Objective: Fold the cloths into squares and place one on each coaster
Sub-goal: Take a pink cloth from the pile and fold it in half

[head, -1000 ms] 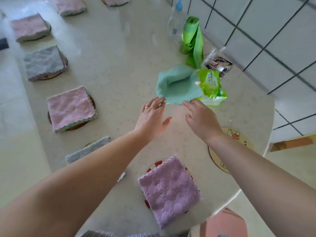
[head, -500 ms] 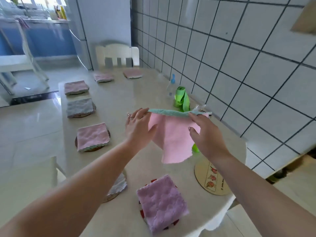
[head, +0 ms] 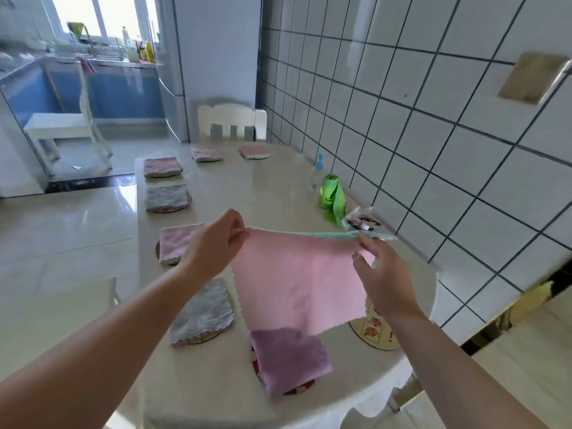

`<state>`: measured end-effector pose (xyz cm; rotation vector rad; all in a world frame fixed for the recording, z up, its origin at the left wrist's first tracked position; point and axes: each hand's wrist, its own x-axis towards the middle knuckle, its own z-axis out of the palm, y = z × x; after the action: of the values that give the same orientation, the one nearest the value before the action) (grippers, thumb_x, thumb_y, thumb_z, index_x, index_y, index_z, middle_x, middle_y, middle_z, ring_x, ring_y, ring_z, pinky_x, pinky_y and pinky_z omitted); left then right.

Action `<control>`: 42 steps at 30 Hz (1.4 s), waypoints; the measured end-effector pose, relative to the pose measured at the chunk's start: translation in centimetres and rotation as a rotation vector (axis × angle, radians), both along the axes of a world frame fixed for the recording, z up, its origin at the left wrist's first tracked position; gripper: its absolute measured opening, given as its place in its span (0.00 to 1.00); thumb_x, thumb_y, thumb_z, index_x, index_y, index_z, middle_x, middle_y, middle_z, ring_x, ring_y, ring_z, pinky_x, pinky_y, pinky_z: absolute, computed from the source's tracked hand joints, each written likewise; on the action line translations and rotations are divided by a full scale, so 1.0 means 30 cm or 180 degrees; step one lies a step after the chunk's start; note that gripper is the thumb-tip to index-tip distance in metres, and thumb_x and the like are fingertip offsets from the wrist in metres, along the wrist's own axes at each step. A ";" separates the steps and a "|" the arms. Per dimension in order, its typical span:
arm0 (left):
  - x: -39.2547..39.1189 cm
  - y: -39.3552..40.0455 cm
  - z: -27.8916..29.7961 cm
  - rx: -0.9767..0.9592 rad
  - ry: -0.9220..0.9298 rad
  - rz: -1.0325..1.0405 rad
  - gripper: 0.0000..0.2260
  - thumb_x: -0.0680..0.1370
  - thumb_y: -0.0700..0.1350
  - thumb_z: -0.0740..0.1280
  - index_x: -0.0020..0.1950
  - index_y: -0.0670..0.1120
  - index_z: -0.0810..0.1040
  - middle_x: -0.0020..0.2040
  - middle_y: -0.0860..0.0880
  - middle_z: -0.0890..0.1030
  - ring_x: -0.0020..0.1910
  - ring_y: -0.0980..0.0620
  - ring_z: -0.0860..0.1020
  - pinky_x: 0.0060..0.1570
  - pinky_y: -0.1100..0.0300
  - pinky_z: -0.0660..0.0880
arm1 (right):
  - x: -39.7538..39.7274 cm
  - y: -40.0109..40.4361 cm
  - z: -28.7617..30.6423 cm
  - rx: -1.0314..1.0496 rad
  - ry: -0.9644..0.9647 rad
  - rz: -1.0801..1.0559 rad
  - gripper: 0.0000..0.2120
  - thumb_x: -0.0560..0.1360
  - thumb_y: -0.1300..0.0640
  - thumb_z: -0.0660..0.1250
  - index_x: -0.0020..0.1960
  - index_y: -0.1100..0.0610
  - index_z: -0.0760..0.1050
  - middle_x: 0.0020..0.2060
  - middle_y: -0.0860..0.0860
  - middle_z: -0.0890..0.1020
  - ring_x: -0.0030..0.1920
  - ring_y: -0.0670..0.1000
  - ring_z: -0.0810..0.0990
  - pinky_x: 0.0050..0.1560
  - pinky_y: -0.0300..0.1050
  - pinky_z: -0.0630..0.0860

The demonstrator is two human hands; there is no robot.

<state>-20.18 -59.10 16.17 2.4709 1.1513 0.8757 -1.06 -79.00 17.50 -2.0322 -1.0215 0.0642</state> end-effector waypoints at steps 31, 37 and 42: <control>-0.005 0.302 -0.445 -0.1207 0.0254 -0.1217 0.05 0.74 0.43 0.65 0.42 0.53 0.76 0.37 0.51 0.81 0.36 0.47 0.78 0.38 0.57 0.74 | 0.085 0.188 -0.367 -0.2211 -0.1022 0.0105 0.05 0.64 0.56 0.71 0.38 0.56 0.79 0.44 0.55 0.80 0.46 0.61 0.79 0.47 0.50 0.74; -0.032 0.292 -0.531 -0.1529 0.0392 -0.1067 0.07 0.75 0.41 0.66 0.43 0.53 0.76 0.38 0.52 0.80 0.36 0.48 0.78 0.40 0.55 0.74 | 0.070 0.206 -0.399 -0.2633 -0.0319 0.0077 0.11 0.77 0.52 0.59 0.57 0.55 0.71 0.48 0.55 0.81 0.50 0.59 0.77 0.41 0.45 0.63; 0.003 0.314 -0.544 -0.1809 0.0319 -0.0884 0.06 0.76 0.41 0.65 0.48 0.51 0.77 0.41 0.51 0.80 0.39 0.49 0.78 0.41 0.56 0.74 | 0.098 0.246 -0.420 -0.2671 -0.0143 -0.0044 0.11 0.75 0.56 0.58 0.57 0.55 0.71 0.47 0.57 0.81 0.47 0.59 0.78 0.37 0.45 0.65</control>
<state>-20.07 -49.69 -0.15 2.1371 0.8956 0.2926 1.88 -71.61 4.88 -2.7943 -1.1163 0.5161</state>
